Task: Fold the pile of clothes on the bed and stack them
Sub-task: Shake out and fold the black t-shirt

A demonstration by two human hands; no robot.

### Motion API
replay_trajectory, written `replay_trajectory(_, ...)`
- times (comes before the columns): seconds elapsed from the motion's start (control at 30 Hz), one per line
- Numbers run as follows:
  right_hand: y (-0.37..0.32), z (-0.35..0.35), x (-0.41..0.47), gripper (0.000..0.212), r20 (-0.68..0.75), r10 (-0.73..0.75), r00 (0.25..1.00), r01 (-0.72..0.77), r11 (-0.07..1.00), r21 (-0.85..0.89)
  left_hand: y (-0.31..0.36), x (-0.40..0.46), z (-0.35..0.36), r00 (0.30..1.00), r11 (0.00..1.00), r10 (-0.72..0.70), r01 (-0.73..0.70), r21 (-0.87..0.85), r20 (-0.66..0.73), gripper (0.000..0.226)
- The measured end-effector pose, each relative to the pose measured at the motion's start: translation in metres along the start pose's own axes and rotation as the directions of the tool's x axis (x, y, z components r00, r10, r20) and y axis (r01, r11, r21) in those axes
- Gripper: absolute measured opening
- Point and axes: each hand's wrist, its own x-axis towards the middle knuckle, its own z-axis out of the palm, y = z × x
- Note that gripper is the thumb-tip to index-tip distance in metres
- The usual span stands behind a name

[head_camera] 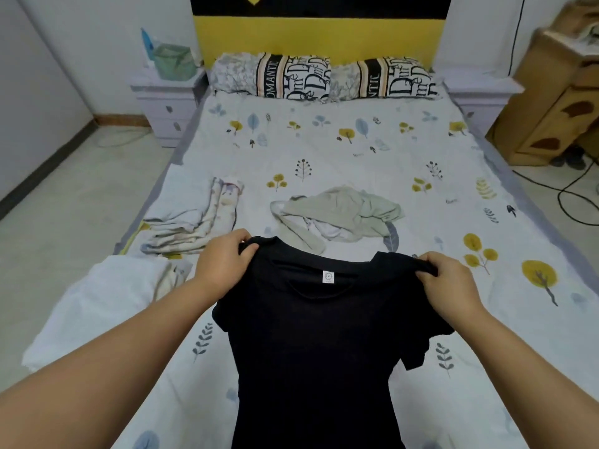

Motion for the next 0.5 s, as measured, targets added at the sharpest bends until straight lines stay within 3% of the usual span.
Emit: replay_trajectory(0.5, 0.069, 0.127, 0.146, 0.019, 0.048, 0.022, 0.999, -0.005, 0.947, -0.322, -0.072, 0.126, 0.147, 0.99, 0.955, 0.111, -0.129, 0.268, 0.082, 0.027)
